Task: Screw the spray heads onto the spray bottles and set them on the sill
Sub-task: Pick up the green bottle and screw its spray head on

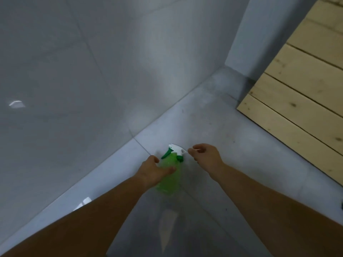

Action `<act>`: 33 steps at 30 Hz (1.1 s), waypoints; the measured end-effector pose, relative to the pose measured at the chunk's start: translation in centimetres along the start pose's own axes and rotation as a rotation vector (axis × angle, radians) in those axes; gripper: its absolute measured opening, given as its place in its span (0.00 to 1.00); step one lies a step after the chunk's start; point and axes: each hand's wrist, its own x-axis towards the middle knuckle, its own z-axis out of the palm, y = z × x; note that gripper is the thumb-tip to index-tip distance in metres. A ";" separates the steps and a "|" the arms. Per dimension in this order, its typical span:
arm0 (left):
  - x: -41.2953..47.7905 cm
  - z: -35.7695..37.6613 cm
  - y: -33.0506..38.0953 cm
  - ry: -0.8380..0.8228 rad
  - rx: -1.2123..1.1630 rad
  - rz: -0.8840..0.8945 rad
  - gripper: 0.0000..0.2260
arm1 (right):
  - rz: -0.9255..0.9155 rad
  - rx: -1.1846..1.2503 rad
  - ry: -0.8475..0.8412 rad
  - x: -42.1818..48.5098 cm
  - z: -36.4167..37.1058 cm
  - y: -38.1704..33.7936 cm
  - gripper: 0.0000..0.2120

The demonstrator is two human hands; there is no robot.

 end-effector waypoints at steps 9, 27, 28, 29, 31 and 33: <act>2.5 2.4 -1.4 -0.038 -0.007 -0.082 0.37 | -0.016 -0.158 -0.065 4.8 2.8 2.0 0.25; 2.4 3.0 -2.6 -0.021 -0.097 -0.049 0.26 | -0.100 -0.402 -0.057 5.4 4.3 1.4 0.11; 2.5 3.0 -2.7 -0.021 -0.099 -0.048 0.26 | -0.105 -0.415 -0.059 5.4 4.4 1.3 0.11; 2.5 2.9 -2.8 -0.022 -0.104 -0.048 0.26 | -0.105 -0.422 -0.064 5.4 4.5 1.3 0.11; 2.6 2.9 -3.1 -0.026 -0.124 -0.051 0.26 | -0.104 -0.419 -0.072 5.4 4.7 1.3 0.12; 2.6 2.9 -3.2 -0.029 -0.130 -0.053 0.26 | -0.101 -0.396 -0.078 5.6 4.6 1.2 0.16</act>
